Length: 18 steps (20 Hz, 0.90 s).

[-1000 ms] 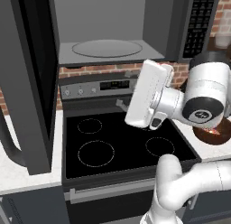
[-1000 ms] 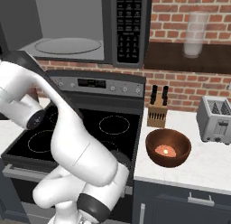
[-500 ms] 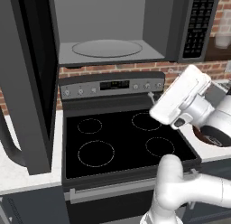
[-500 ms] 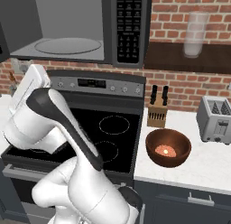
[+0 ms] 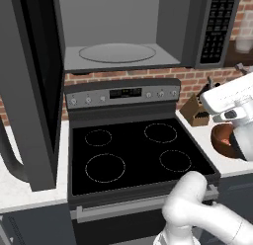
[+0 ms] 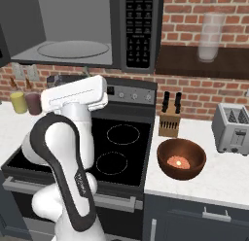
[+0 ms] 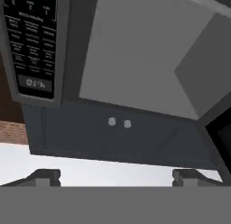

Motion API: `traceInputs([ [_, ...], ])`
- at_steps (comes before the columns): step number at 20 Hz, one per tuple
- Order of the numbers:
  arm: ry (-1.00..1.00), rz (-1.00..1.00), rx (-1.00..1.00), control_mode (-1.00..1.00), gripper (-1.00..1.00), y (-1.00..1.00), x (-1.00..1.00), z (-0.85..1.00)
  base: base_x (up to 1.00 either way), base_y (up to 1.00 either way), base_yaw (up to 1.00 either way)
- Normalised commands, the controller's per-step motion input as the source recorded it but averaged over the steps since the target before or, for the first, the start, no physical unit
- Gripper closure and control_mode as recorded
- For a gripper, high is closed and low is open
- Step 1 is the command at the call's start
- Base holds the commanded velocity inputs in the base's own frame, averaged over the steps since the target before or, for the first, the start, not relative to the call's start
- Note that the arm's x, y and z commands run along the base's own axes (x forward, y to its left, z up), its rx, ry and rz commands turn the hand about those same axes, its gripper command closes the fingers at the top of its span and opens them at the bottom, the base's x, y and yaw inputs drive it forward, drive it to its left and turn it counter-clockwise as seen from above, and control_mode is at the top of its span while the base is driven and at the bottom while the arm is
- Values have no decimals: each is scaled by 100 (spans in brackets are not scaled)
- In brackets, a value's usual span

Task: Open the microwave, place the bowl with waffle inside the microwave, then close the microwave door and turn it on.

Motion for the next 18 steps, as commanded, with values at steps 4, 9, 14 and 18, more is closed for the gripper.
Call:
traceInputs([
  [4, 8, -7, 33, -100, -100, -59, 11, 2, 0, 0, 0],
  [9, 4, -2, 32, -100, -100, -40, 12, 0, 0, 0, 0],
  [14, 9, -2, 33, -100, -100, -47, 6, 0, 0, 0, 0],
  [18, 13, -4, 12, -100, -100, -30, 6, 3, 0, 0, 0],
])
